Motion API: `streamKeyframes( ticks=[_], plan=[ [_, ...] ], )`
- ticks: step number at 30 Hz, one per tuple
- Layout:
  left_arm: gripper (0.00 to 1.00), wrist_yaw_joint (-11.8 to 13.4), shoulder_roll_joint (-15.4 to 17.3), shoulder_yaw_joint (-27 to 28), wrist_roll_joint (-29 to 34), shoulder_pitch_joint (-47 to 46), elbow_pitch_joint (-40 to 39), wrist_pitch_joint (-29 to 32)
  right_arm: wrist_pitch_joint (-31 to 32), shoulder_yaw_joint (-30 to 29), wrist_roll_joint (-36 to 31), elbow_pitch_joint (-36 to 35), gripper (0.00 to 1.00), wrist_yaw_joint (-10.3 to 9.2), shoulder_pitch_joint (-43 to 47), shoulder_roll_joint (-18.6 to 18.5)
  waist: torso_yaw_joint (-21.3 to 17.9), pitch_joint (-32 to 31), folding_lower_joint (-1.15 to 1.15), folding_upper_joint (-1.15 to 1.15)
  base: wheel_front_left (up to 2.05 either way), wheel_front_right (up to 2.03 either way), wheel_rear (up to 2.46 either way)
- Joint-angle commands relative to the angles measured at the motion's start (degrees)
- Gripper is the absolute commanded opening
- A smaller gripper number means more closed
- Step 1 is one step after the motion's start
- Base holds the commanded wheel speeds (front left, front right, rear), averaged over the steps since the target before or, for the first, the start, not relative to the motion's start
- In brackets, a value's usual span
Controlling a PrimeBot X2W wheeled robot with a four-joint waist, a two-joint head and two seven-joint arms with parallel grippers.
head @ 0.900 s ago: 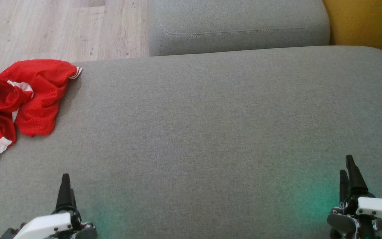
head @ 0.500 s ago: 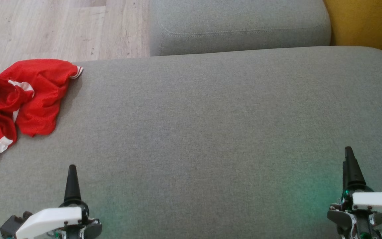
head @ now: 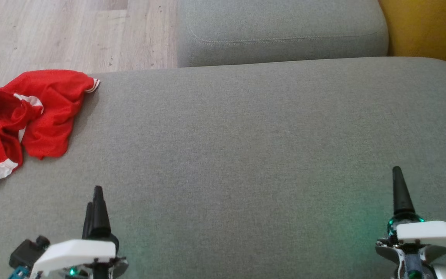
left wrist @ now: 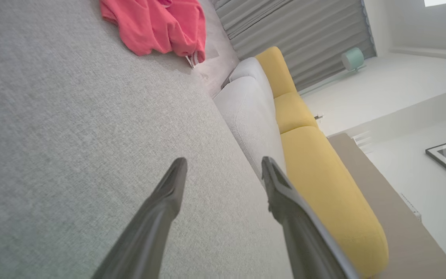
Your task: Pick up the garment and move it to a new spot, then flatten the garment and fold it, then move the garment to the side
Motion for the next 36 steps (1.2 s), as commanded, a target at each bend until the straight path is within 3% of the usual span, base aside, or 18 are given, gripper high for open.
streamKeyframes(
  ticks=[1,36],
  plan=[
    [1.0,0.14,0.29,0.29,1.94,-0.66,-2.33,-0.6,-0.66,0.87,-1.88,-2.39,1.0,-0.01,-0.74,-0.32,0.02,-0.06,0.0,0.0,0.0,0.0,0.0],
    [1.0,2.56,0.36,-3.18,29.19,1.87,-1.82,-6.55,-6.57,6.39,-29.08,-4.25,1.0,-0.03,0.45,-0.46,0.56,-0.53,0.0,0.0,0.0,0.0,0.0]
  ],
)
